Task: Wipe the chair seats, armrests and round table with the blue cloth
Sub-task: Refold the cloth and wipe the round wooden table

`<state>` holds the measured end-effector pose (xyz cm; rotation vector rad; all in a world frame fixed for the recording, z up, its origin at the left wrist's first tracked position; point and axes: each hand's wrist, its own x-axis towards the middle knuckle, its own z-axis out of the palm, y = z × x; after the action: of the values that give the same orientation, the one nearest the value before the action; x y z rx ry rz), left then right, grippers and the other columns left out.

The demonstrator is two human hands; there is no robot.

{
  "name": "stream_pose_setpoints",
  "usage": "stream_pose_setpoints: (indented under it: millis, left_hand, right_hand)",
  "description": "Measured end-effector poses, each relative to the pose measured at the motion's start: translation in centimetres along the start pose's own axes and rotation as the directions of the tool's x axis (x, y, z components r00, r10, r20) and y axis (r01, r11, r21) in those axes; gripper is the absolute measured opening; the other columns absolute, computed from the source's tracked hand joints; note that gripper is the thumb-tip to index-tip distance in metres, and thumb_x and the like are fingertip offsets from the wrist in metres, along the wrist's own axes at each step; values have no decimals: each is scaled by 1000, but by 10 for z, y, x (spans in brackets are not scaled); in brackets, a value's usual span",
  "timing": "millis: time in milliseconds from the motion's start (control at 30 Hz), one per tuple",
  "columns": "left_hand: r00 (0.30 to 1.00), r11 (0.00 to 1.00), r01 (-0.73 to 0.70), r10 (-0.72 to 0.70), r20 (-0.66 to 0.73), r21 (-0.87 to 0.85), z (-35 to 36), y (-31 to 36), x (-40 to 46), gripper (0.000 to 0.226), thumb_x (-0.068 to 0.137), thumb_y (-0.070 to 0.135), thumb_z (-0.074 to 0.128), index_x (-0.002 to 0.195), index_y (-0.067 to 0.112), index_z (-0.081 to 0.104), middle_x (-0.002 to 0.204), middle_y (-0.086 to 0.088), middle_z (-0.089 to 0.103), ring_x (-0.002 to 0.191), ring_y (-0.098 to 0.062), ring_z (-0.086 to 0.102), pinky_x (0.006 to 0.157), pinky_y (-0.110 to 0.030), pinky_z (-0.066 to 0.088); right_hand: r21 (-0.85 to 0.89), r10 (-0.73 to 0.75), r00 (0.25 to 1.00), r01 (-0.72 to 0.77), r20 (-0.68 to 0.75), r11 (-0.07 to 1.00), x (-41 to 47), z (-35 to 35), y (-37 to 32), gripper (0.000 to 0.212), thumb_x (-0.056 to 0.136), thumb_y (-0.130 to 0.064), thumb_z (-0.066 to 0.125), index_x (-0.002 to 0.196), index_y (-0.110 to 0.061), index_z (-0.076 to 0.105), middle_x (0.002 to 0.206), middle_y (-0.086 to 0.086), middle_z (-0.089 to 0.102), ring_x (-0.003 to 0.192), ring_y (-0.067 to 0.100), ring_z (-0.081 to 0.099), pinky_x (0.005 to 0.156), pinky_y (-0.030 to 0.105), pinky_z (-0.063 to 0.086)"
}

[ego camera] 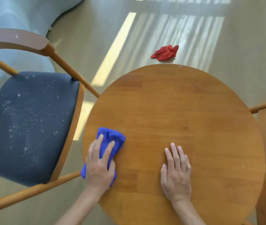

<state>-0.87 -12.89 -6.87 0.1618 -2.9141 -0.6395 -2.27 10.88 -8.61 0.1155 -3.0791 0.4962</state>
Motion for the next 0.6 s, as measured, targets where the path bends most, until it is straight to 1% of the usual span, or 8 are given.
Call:
stream_pose_setpoints:
  millis: [67,133,200,300,367,433,500,600]
  left_hand:
    - [997,999,-45,45,62,4,-3,15,-72,57,77,13,50,132,24,51,152,-9,33,131,-38,41,100,-46,41]
    - [991,998,-65,65,115,-9,-7,19,-95,59,73,15,51,130,28,52,153,-5,32,129,-34,44,90,-38,42]
    - [988,996,-91,93,125,-17,-7,9,-58,58,73,16,50,129,28,52,151,-5,34,129,-34,43,90,-41,43]
    - [994,995,-94,93,57,18,3,-12,52,53,76,12,54,129,18,55,146,-14,40,129,-38,42,99,-53,41]
    - [998,997,56,-57,10,46,9,-20,128,51,77,7,61,128,14,58,146,-14,40,127,-38,40,100,-52,39]
    - [973,973,229,-228,-21,26,14,-22,184,51,81,9,59,131,19,54,150,-8,34,130,-35,35,104,-49,36]
    - [950,951,309,-309,-36,-1,16,-21,202,51,84,12,55,134,22,50,152,-6,31,133,-33,31,107,-48,34]
    - [976,973,216,-213,-52,82,14,-11,154,52,81,8,58,132,16,54,151,-12,33,132,-36,34,103,-49,35]
  right_hand:
    - [1,-2,1000,2,7,1000,1,-2,0,49,91,-21,36,134,-7,54,150,9,39,141,26,31,116,43,22]
    - [0,0,1000,0,2,1000,-1,0,0,49,91,-22,36,135,-7,53,151,9,38,141,26,31,116,43,22]
    - [8,3,1000,-3,-20,1000,1,2,-1,49,90,-21,37,135,-8,52,151,9,38,141,26,32,115,44,24]
    - [-6,-19,1000,19,-20,1000,3,4,0,49,90,-20,38,135,-7,52,150,10,40,141,26,31,115,44,24]
    - [-8,-34,999,34,-22,999,0,5,3,49,90,-21,38,135,-8,51,150,10,39,141,27,31,116,43,22]
    - [3,-39,999,39,-38,999,0,6,2,48,90,-21,38,135,-8,51,151,9,38,141,26,31,116,43,22]
    - [13,-21,999,21,-42,1000,5,7,2,48,90,-21,37,134,-8,52,150,9,39,141,26,31,116,43,23]
    - [22,-12,1000,12,-21,1000,7,5,3,48,91,-22,37,133,-6,54,149,10,41,141,26,31,115,44,24]
